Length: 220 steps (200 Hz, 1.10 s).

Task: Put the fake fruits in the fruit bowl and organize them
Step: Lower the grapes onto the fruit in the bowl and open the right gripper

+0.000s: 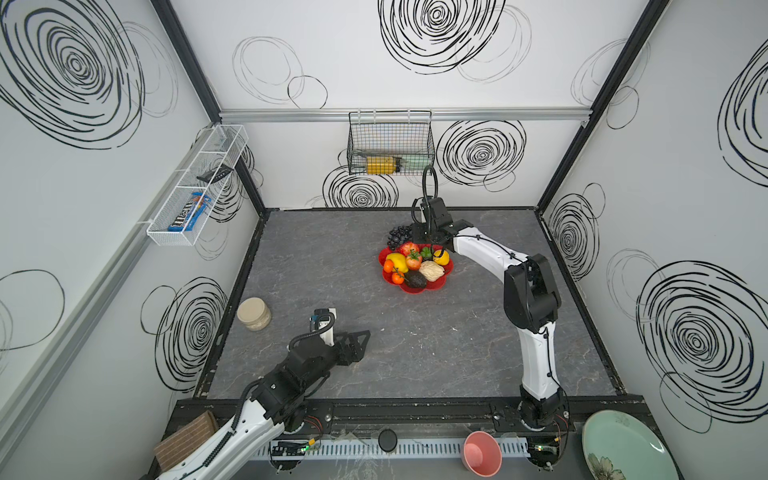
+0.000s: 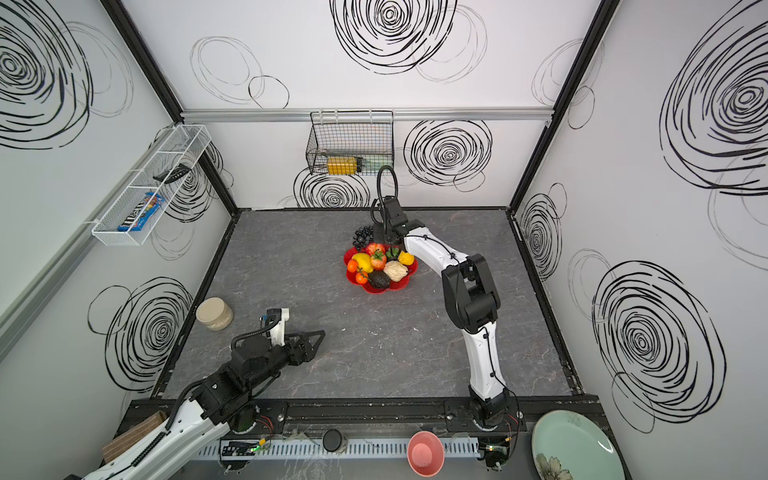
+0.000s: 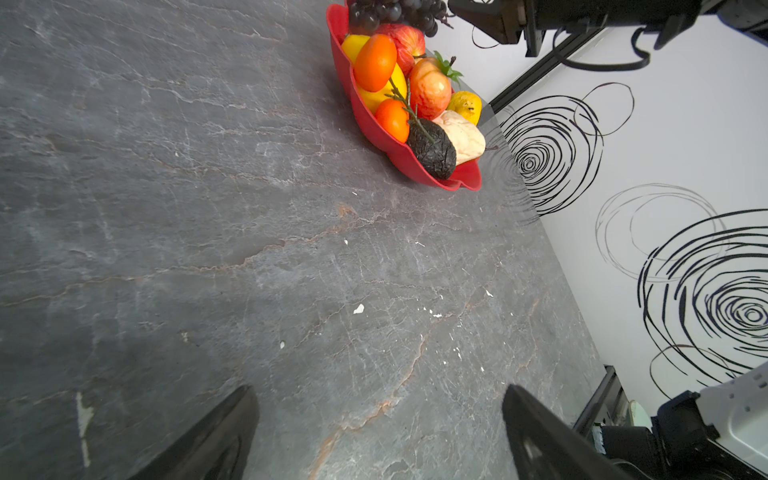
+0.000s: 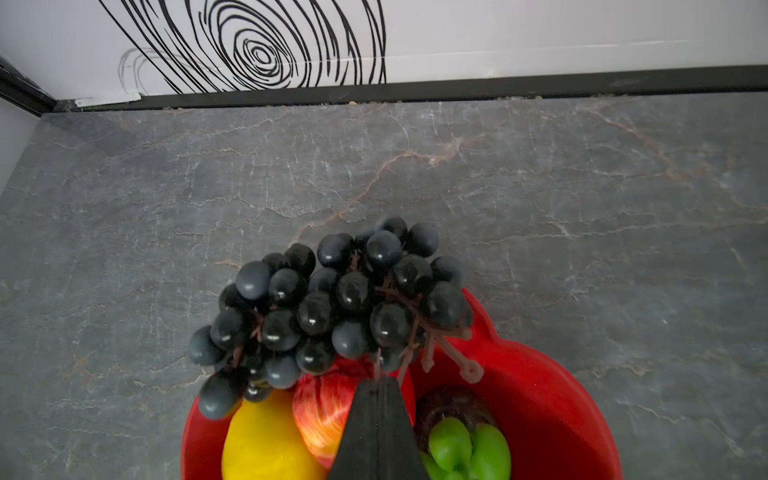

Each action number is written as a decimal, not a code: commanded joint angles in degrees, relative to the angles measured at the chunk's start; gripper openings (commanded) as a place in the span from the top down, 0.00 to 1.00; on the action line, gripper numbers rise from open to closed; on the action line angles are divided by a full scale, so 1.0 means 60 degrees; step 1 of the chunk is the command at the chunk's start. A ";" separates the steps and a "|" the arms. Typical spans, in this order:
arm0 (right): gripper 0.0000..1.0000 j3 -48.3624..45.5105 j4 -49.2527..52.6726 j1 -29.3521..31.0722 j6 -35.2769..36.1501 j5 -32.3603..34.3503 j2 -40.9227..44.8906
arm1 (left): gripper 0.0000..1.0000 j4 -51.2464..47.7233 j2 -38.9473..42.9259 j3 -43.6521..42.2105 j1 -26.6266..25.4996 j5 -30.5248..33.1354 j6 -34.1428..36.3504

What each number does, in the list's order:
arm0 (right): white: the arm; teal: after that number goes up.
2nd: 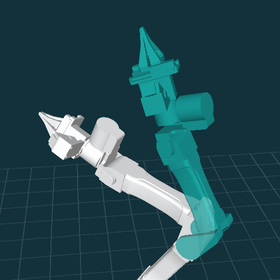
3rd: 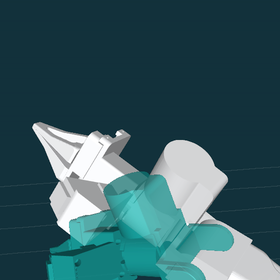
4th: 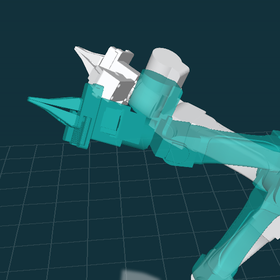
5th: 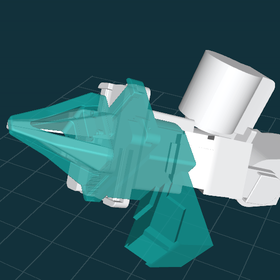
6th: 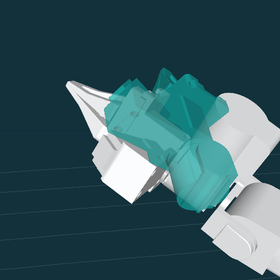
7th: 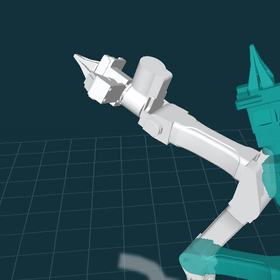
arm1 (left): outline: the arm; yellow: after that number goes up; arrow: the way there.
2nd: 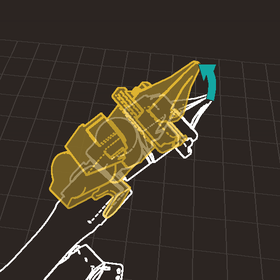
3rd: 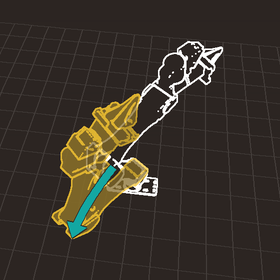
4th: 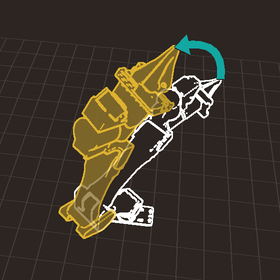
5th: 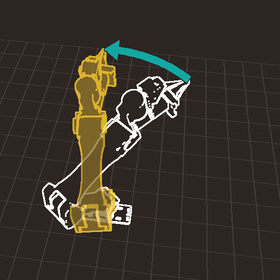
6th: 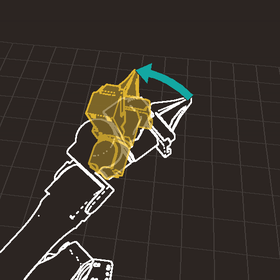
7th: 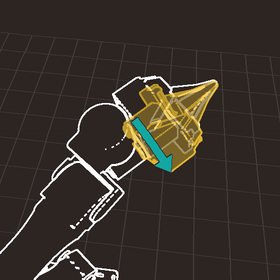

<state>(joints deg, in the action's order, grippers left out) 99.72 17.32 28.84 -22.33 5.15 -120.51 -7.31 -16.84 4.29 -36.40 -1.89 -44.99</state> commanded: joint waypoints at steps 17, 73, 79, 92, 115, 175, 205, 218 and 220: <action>1.00 -0.0297 -0.0667 -0.0005 -0.0190 -0.0126 0.1178 | 0.04 0.0353 -0.0112 -0.0188 0.0090 -0.0153 0.0145; 1.00 -0.1036 -0.0898 0.0094 -0.0378 -0.0174 0.1401 | 0.04 0.0377 -0.0146 -0.0188 0.0120 -0.0176 0.0160; 1.00 -0.1160 -0.0938 0.0089 -0.0390 -0.0156 0.1409 | 0.04 0.0371 -0.0129 -0.0188 0.0120 -0.0179 0.0160; 1.00 -0.1367 -0.1067 0.0050 -0.0410 -0.0154 0.1416 | 0.04 0.0348 -0.0107 -0.0188 0.0124 -0.0182 0.0160; 1.00 -0.1456 -0.1054 -0.0067 -0.0450 -0.0242 0.1269 | 0.04 0.0336 -0.0065 -0.0188 0.0134 -0.0196 0.0152; 0.98 -0.1092 -0.0705 -0.0163 -0.0454 -0.0423 0.0858 | 0.04 0.0307 -0.0046 -0.0167 0.0164 -0.0214 0.0160; 0.87 -0.0971 -0.0587 -0.0221 -0.0409 -0.0380 0.0757 | 0.04 0.0196 0.0075 -0.0101 0.0164 -0.0190 0.0189; 0.84 -0.0852 -0.0472 -0.0242 -0.0410 -0.0401 0.0757 | 0.04 0.0128 0.0172 -0.0050 0.0164 -0.0158 0.0204; 0.83 -0.0846 -0.0460 -0.0249 -0.0410 -0.0396 0.0773 | 0.04 0.0122 0.0174 -0.0044 0.0153 -0.0166 0.0204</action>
<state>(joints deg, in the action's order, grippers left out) 92.05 12.82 27.75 -24.58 3.01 -115.28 -6.92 -16.91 4.16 -35.83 -2.63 -44.84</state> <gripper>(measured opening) 0.143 0.961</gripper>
